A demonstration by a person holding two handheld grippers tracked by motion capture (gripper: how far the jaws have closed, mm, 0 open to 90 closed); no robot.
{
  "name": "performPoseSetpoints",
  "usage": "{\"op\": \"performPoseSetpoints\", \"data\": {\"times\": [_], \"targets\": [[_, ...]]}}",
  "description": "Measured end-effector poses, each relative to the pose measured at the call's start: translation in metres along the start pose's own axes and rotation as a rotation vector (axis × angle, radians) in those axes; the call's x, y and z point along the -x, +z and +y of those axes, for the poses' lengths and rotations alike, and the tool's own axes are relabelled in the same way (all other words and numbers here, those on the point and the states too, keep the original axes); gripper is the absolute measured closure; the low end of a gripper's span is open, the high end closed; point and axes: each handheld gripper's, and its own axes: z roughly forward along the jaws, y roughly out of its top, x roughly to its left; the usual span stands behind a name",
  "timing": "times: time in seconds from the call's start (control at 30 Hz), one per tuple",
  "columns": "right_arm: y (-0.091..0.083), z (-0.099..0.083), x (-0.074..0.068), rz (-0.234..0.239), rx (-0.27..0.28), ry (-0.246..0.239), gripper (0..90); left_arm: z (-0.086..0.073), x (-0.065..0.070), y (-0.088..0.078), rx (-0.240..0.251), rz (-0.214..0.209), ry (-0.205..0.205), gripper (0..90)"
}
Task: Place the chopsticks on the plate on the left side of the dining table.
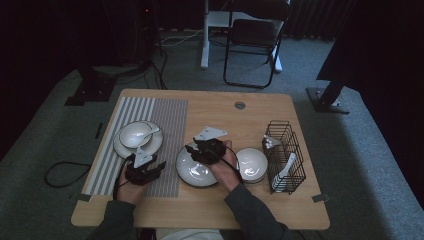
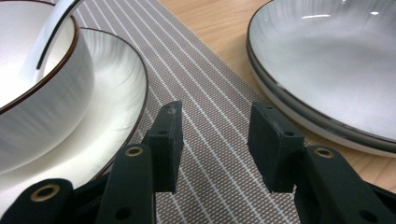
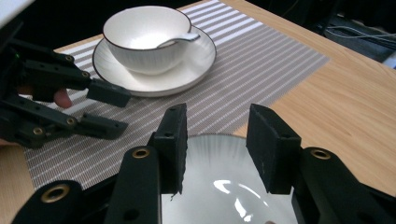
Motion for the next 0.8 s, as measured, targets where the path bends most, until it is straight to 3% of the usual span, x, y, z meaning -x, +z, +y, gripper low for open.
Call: {"op": "performPoseSetpoints", "data": {"times": [0.3, 0.57, 0.8], "targets": [[-0.010, -0.015, 0.000, -0.019, 0.000, 0.022, 54.3, 0.011, 0.005, 0.001, 0.018, -0.038, 0.013, 56.2], [-0.018, -0.023, -0.009, -0.084, -0.011, -0.051, 53.0, 0.027, 0.004, -0.004, 0.043, -0.060, 0.023, 56.0], [-0.023, -0.032, -0.012, -0.074, -0.018, -0.048, 52.8, 0.045, 0.003, -0.008, 0.055, -0.086, 0.045, 55.3]]}}
